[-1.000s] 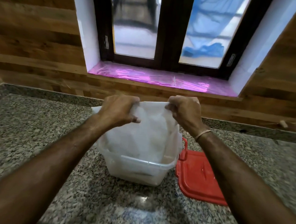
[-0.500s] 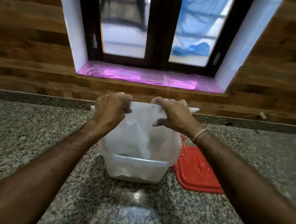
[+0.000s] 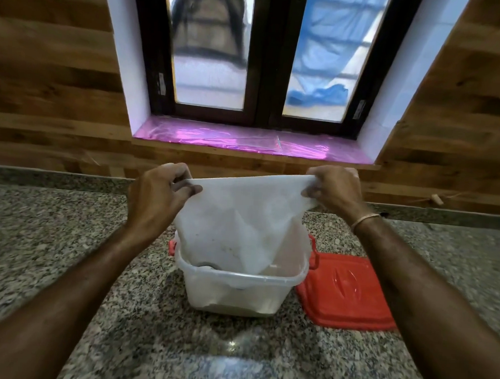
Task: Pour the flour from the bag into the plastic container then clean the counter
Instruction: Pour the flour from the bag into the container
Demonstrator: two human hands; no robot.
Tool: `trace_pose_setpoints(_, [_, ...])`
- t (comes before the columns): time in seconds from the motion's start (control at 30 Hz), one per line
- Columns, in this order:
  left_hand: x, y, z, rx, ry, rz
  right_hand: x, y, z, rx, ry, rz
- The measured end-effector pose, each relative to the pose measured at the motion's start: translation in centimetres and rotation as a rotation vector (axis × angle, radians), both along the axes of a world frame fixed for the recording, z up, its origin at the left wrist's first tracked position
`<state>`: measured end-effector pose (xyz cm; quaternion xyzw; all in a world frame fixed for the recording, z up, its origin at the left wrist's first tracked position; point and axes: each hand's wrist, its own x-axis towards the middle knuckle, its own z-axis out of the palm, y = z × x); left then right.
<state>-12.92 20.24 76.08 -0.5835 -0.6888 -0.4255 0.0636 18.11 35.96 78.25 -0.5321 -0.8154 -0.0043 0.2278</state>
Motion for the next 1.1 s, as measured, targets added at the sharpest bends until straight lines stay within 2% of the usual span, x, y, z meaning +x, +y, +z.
trace_pose_setpoints(0.1, [-0.3, -0.1, -0.8, 0.018, -0.193, -0.046, 1.4, 0.4, -0.5, -0.127, 0.19, -0.037])
trace_pose_setpoints(0.23, [0.2, 0.0, -2.4, -0.034, -0.904, -0.294, 2.4, 0.7, -0.9, -0.304, 0.548, 0.077])
trace_pose_setpoints(0.3, [0.6, 0.0, -3.8, -0.038, -1.108, -0.281, 2.7, 0.9, -1.1, -0.357, 0.751, 0.189])
trace_pose_setpoints(0.37, [0.7, 0.1, -4.7, 0.026, -1.215, -0.194, 2.8, 1.1, -1.8, -0.468, 0.955, 0.259])
trace_pose_setpoints(0.4, [0.8, 0.1, -4.8, 0.062, -1.243, -0.157, 2.8, 0.9, -2.5, -0.558, 1.004, 0.266])
trace_pose_setpoints(0.5, [1.1, 0.1, -4.9, 0.129, -1.222, -0.099, 2.2, 0.5, -5.6, -0.786, 0.972, 0.263])
trace_pose_setpoints(0.67, [2.5, -0.9, -5.0, 0.247, -1.176, -0.037, 0.5, 1.8, -7.8, -0.651, 1.027, 0.276])
trace_pose_setpoints(0.77, [3.7, -1.6, -6.1, 0.127, -1.159, -0.04, 0.2, 2.9, -6.5, -0.67, 1.149, 0.321])
trace_pose_setpoints(0.83, [4.1, -1.8, -7.0, 0.07, -1.187, -0.019, 0.6, 4.0, -6.0, -0.725, 1.154, 0.401])
trace_pose_setpoints(0.93, [3.9, -1.6, -6.5, 0.164, -1.205, 0.098, 1.2, 4.9, -7.1, -0.84, 0.951, 0.511])
trace_pose_setpoints(1.03, [4.6, -1.1, -5.7, 0.217, -1.11, 0.148, 1.4, 5.4, -9.8, -0.668, 0.638, 0.375])
trace_pose_setpoints(1.1, [5.4, -1.3, -5.9, 0.24, -1.094, 0.16, 1.2, 6.0, -10.9, -0.571, 0.565, 0.314])
